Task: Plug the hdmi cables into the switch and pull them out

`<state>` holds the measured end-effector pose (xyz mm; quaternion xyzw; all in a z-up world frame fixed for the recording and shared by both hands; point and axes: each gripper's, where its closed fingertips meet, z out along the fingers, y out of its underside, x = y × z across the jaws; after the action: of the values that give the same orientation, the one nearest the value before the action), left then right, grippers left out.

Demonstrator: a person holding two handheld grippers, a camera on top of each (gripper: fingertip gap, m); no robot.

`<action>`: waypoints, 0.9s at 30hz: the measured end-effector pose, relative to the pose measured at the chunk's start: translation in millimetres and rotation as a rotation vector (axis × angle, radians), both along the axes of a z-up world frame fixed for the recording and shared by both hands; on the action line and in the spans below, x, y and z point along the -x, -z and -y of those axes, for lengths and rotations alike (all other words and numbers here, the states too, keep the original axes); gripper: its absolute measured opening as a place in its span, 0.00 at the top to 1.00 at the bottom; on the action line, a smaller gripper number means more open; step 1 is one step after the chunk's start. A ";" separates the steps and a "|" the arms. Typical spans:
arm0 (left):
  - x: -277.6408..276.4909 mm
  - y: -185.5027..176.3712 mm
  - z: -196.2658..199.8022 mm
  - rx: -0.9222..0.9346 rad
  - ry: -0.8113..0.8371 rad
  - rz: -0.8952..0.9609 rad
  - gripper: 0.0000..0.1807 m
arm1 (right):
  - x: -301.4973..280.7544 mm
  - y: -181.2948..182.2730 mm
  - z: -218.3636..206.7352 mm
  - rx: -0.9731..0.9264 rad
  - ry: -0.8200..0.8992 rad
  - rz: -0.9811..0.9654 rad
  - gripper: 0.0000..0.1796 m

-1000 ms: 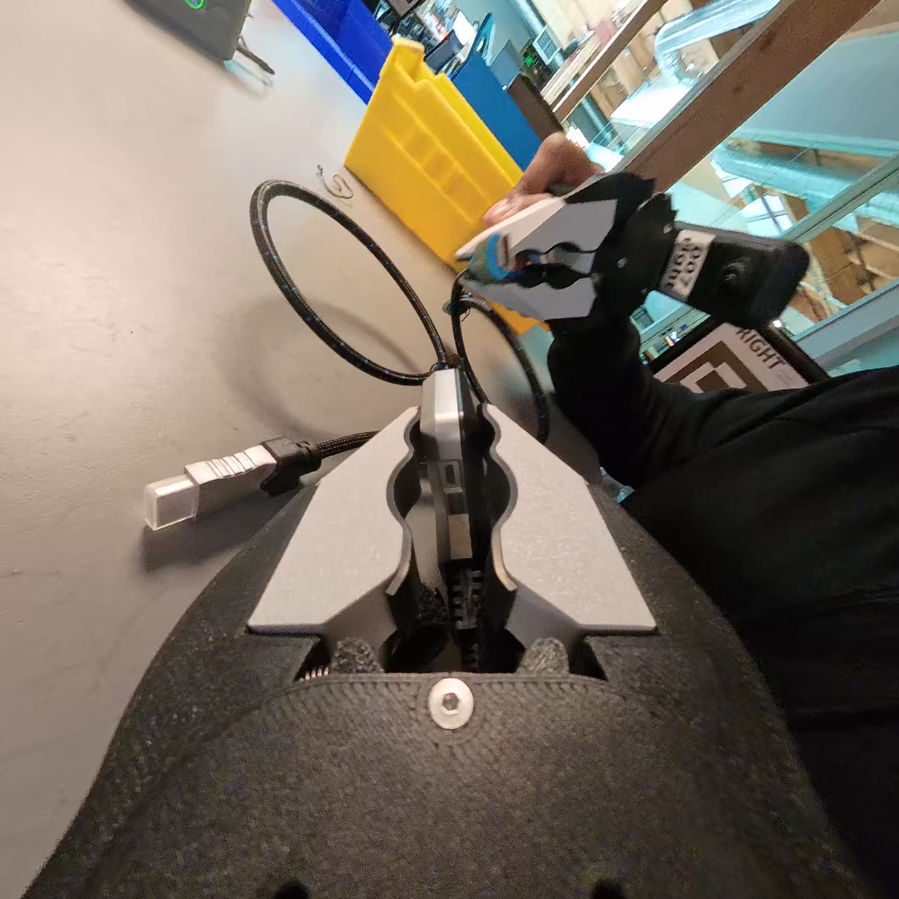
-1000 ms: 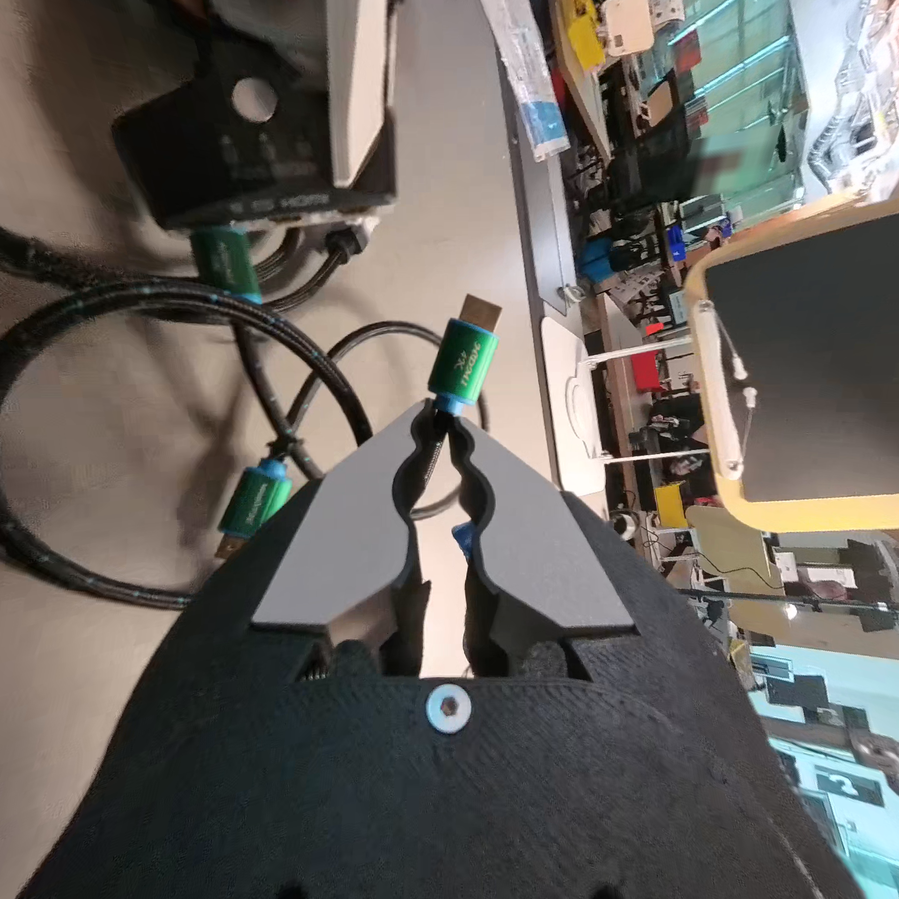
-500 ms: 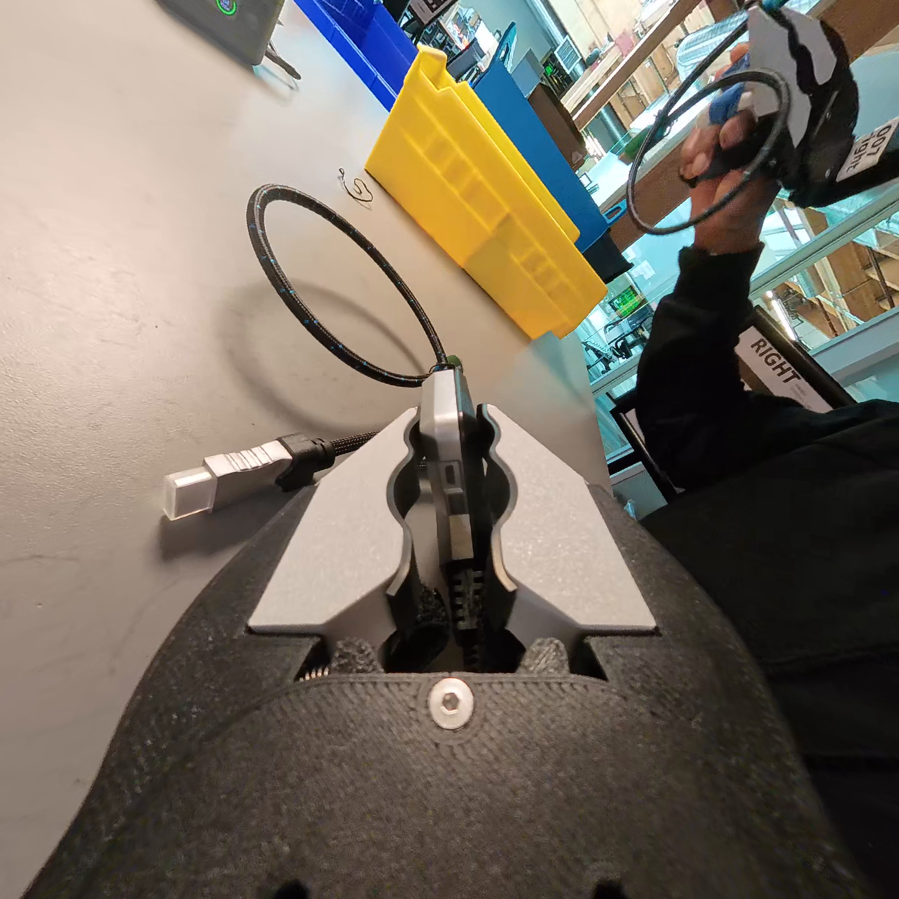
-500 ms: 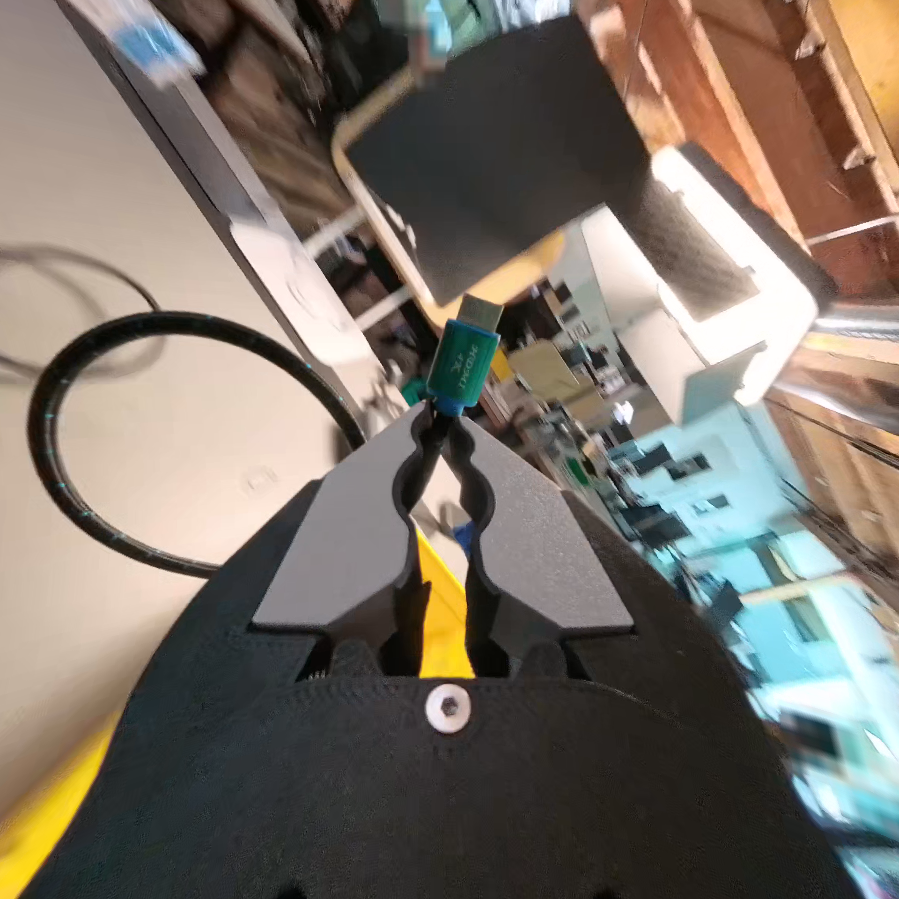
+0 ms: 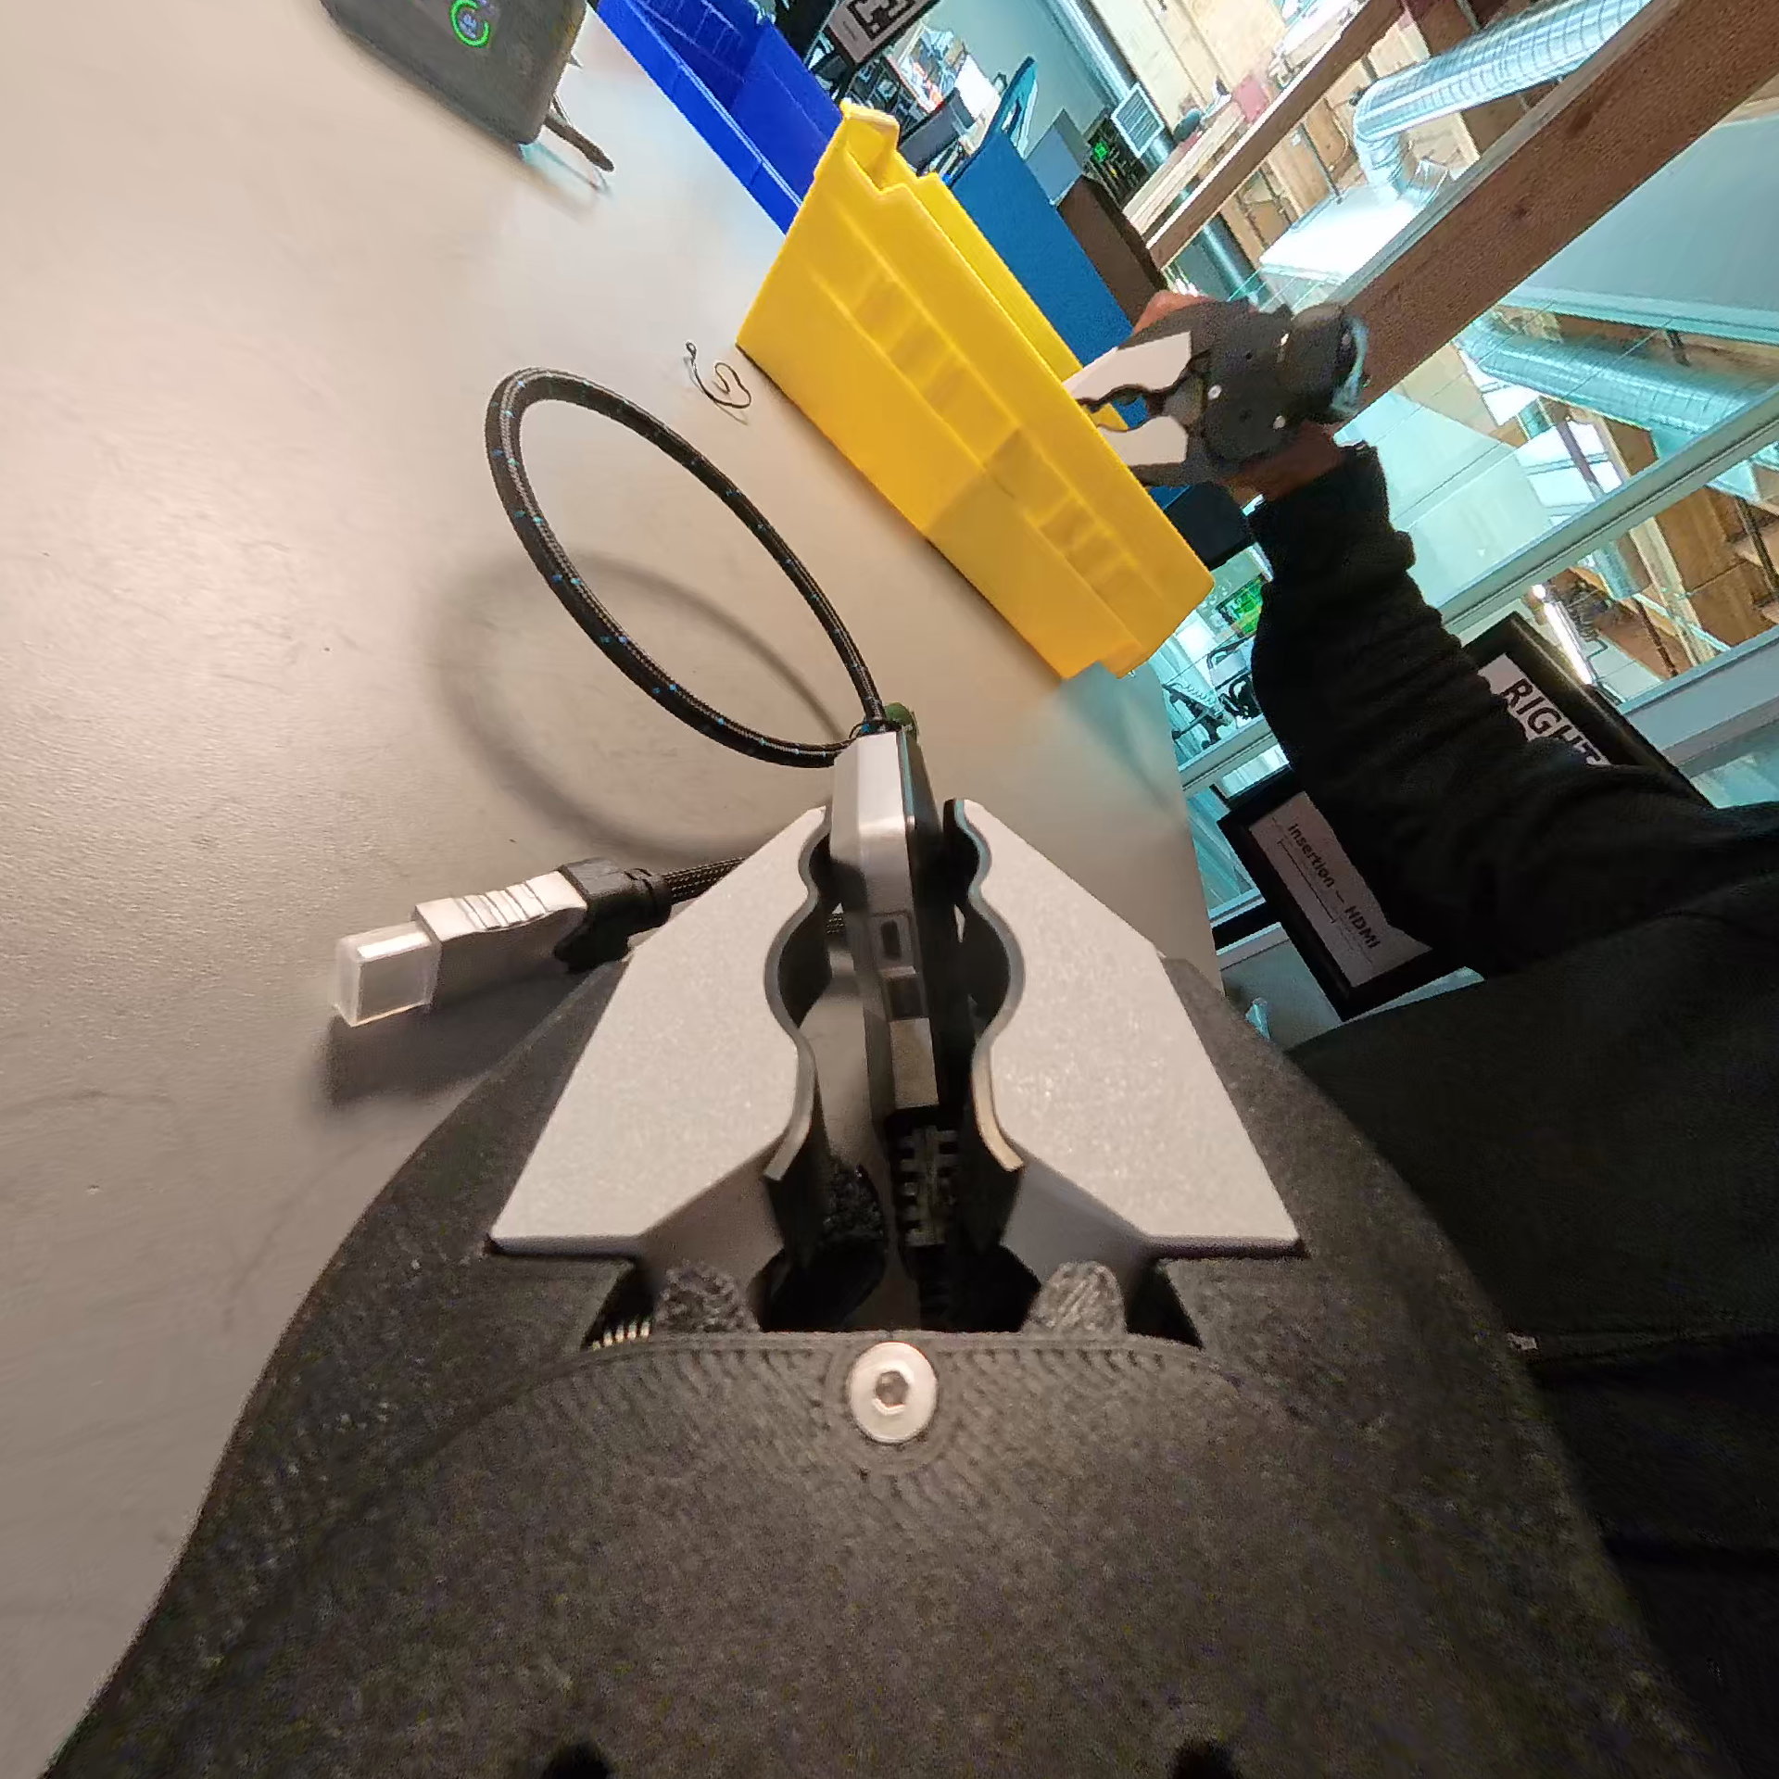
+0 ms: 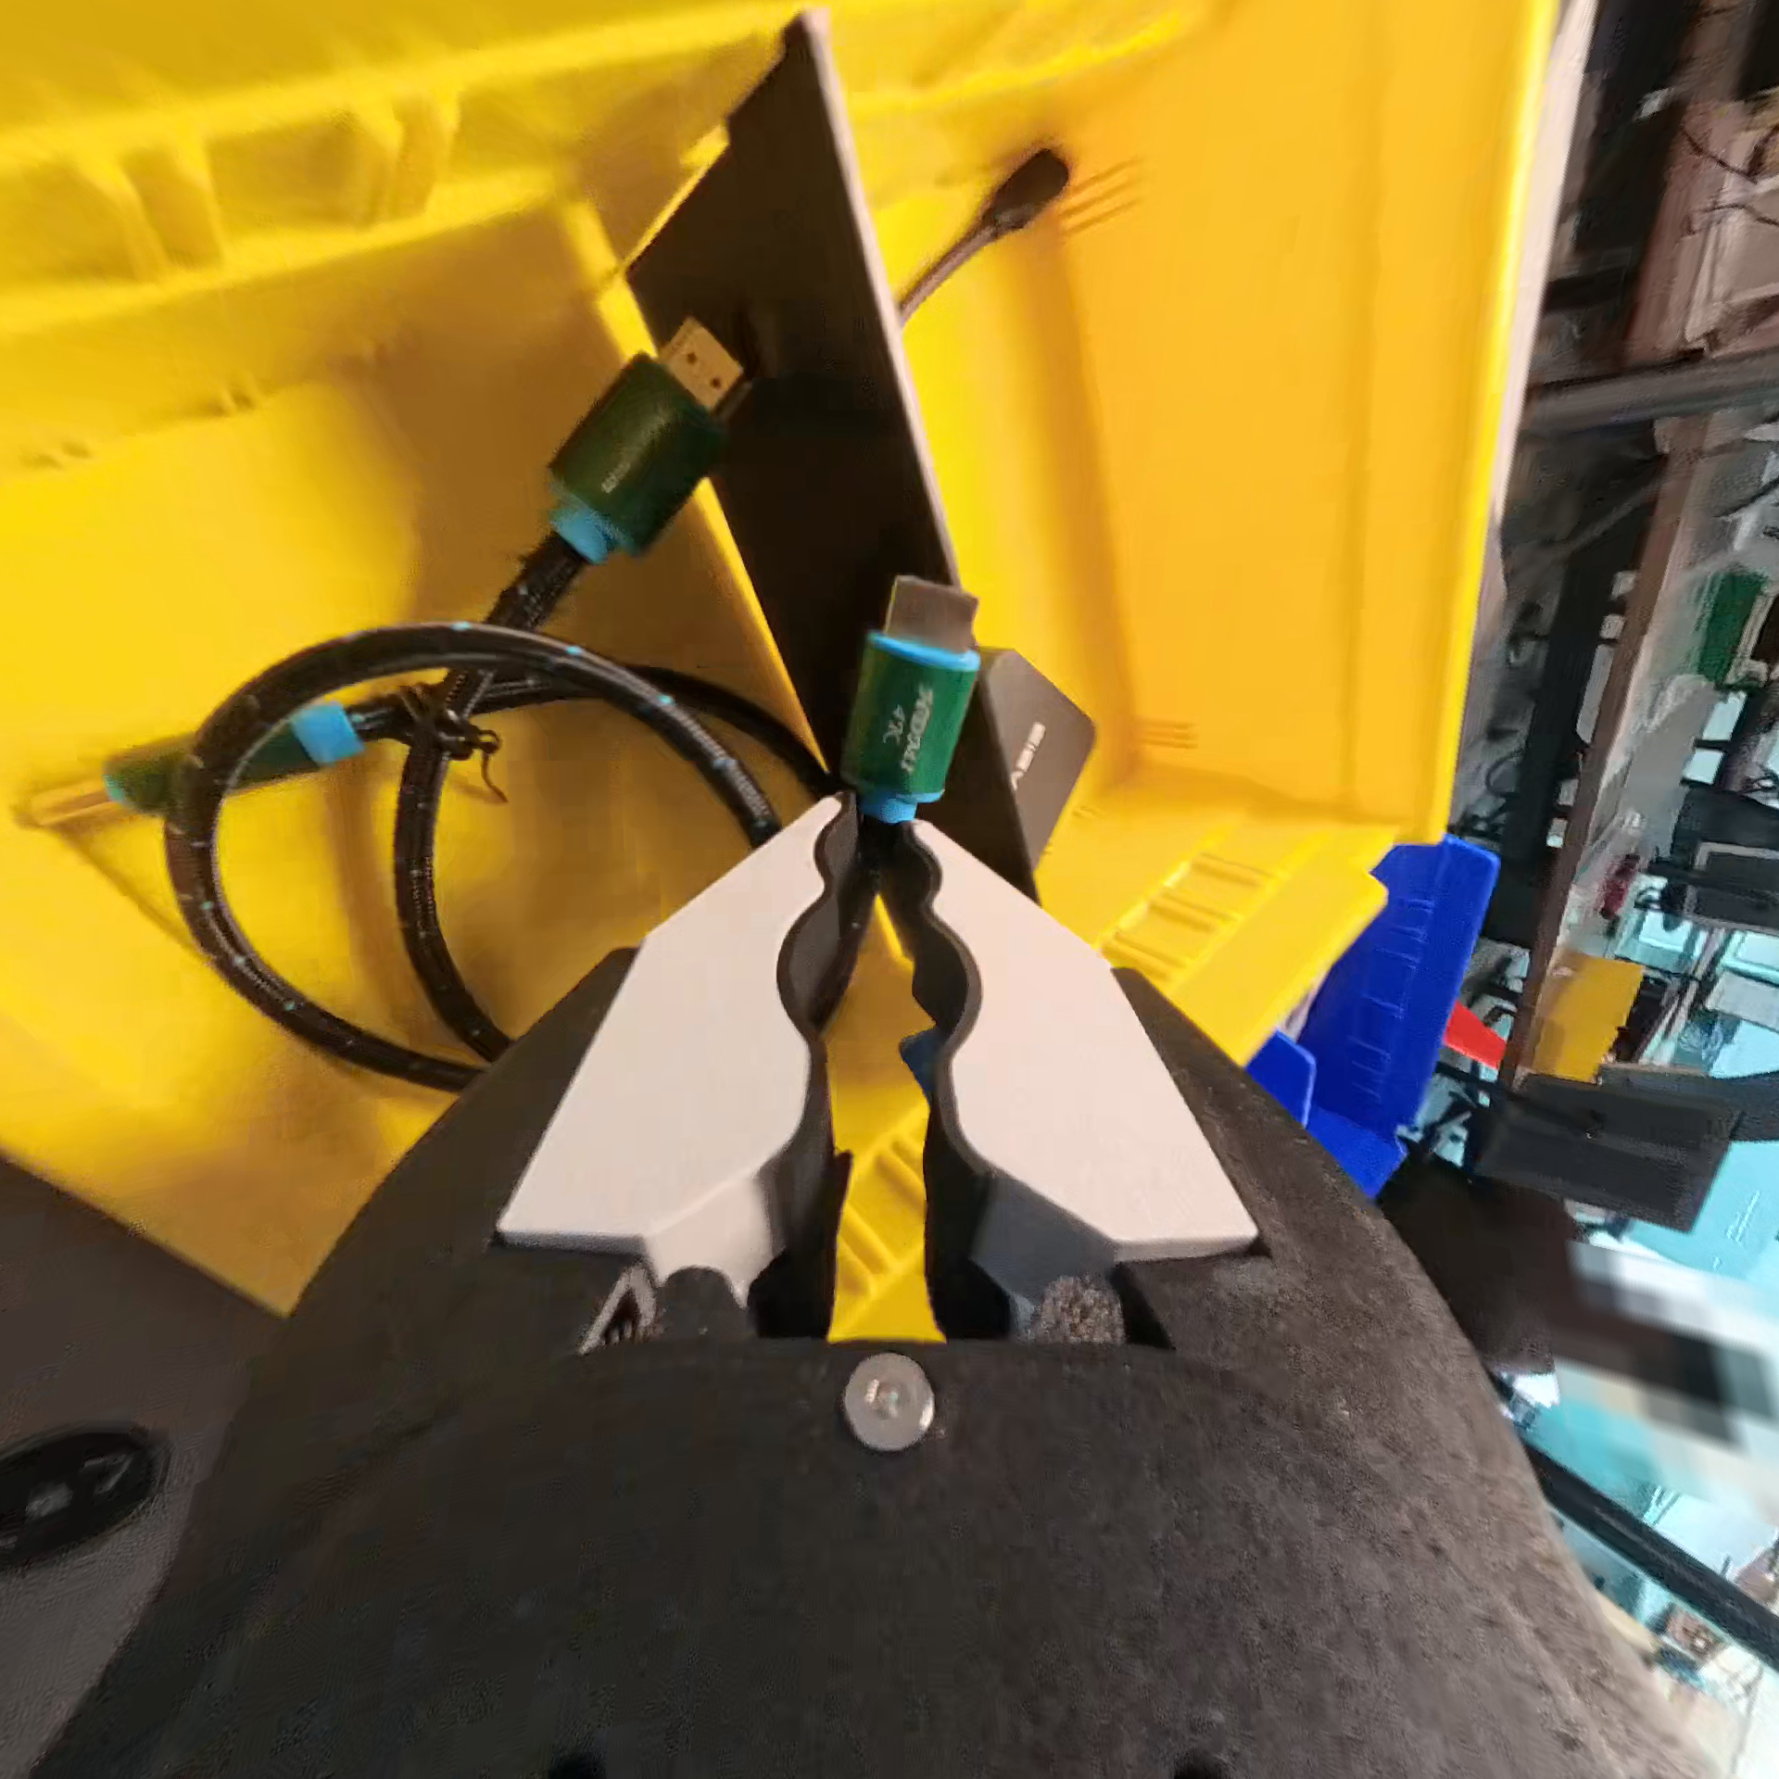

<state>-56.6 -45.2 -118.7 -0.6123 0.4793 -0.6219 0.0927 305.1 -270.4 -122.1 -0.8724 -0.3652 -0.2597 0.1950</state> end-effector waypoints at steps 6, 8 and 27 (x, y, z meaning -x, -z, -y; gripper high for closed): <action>-0.3 -0.2 -2.0 0.004 -0.011 0.001 0.89 | 0.0 5.0 -5.1 -0.012 -0.012 0.046 0.89; -0.5 -0.3 -2.8 0.003 -0.016 0.001 0.89 | 2.3 -8.3 -4.7 -0.052 -0.001 0.035 0.84; 2.3 -16.5 -1.0 -0.081 -0.019 0.077 0.88 | 266.3 -53.3 -131.2 -0.398 -0.542 0.002 0.85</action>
<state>-58.9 -44.3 -102.2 -0.5882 0.4943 -0.6242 0.1416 38.8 -139.2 -68.8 -0.6883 -0.5261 -0.2655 0.4231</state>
